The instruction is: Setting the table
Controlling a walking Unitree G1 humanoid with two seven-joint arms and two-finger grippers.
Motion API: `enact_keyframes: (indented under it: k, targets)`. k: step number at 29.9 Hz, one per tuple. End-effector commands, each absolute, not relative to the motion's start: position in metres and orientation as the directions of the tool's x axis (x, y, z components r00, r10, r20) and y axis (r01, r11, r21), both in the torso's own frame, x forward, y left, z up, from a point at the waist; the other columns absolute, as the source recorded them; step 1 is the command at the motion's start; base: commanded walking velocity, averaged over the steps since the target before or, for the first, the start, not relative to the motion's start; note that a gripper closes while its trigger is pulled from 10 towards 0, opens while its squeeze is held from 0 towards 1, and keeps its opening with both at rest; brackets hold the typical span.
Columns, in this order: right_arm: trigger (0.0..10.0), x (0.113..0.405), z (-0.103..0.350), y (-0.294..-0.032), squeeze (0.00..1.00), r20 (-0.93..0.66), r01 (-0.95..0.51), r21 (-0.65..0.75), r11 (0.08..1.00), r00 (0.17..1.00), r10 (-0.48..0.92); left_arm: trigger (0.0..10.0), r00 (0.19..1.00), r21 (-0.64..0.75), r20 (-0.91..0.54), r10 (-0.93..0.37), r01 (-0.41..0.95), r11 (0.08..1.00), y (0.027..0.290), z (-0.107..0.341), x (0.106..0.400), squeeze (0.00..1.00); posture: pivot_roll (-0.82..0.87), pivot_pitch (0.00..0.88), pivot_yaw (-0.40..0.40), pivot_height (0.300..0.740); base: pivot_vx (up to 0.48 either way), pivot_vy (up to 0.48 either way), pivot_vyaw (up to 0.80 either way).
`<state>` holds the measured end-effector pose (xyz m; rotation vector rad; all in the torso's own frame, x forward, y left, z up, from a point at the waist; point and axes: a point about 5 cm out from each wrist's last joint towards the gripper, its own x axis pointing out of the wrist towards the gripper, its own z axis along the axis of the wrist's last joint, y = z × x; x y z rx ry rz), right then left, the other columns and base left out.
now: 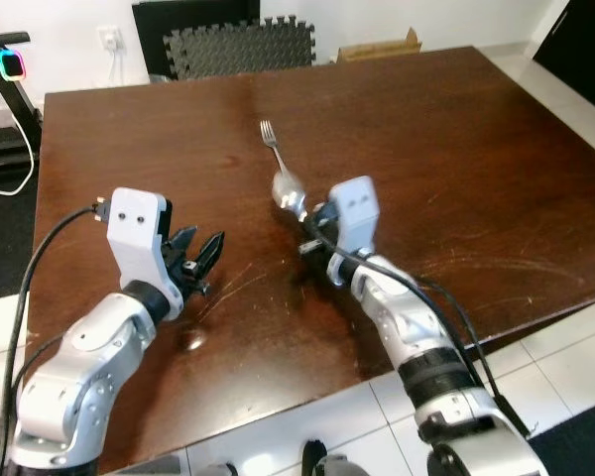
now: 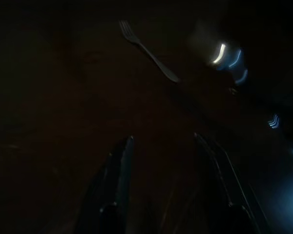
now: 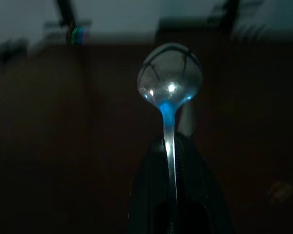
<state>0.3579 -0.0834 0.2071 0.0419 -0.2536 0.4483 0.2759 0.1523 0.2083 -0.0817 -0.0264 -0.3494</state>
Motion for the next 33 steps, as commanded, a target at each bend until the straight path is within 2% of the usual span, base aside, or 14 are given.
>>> enact_keyframes:
  k: [1, 3, 6, 10, 20, 33]
  targets:
    - [10.0, 0.346, 0.217, -0.094, 0.0, 0.34, -0.361, 0.004, 0.932, 0.877, 0.339, 10.0, 0.939, -0.057, 0.049, -0.34, 0.342, 0.938, 0.144, 0.207, 0.27, 0.0, 0.09, 0.17, 0.008, 0.74, 0.0, 0.0, 0.0]
    - [10.0, 0.341, 0.22, -0.097, 0.0, 0.361, -0.339, 0.008, 0.941, 0.878, 0.313, 10.0, 0.94, -0.059, 0.051, -0.338, 0.341, 0.938, 0.141, 0.207, 0.269, 0.0, 0.09, 0.169, 0.009, 0.74, 0.0, 0.0, 0.0]
    - [10.0, 0.332, 0.224, -0.112, 0.0, 0.4, -0.224, 0.068, 0.972, 0.899, 0.179, 10.0, 0.951, -0.037, 0.066, -0.303, 0.305, 0.952, 0.137, 0.205, 0.27, 0.0, 0.08, 0.163, 0.014, 0.74, 0.0, 0.0, 0.0]
    - [10.0, 0.325, 0.225, -0.122, 0.0, 0.4, -0.169, 0.143, 0.975, 0.911, 0.099, 10.0, 0.963, -0.036, 0.064, -0.261, 0.264, 0.964, 0.136, 0.201, 0.273, 0.0, 0.06, 0.161, 0.017, 0.74, 0.0, 0.0, 0.0]
    - [10.0, 0.323, 0.217, -0.132, 0.0, 0.332, -0.132, 0.24, 0.962, 0.942, 0.047, 10.0, 0.97, -0.044, 0.067, -0.233, 0.236, 0.971, 0.133, 0.202, 0.279, 0.0, 0.06, 0.16, 0.016, 0.74, 0.0, 0.0, 0.0]
    - [10.0, 0.32, 0.212, -0.132, 0.0, 0.285, -0.121, 0.248, 0.961, 0.957, 0.047, 10.0, 0.972, -0.029, 0.072, -0.225, 0.228, 0.973, 0.131, 0.201, 0.282, 0.0, 0.05, 0.158, 0.021, 0.74, 0.0, 0.0, 0.0]
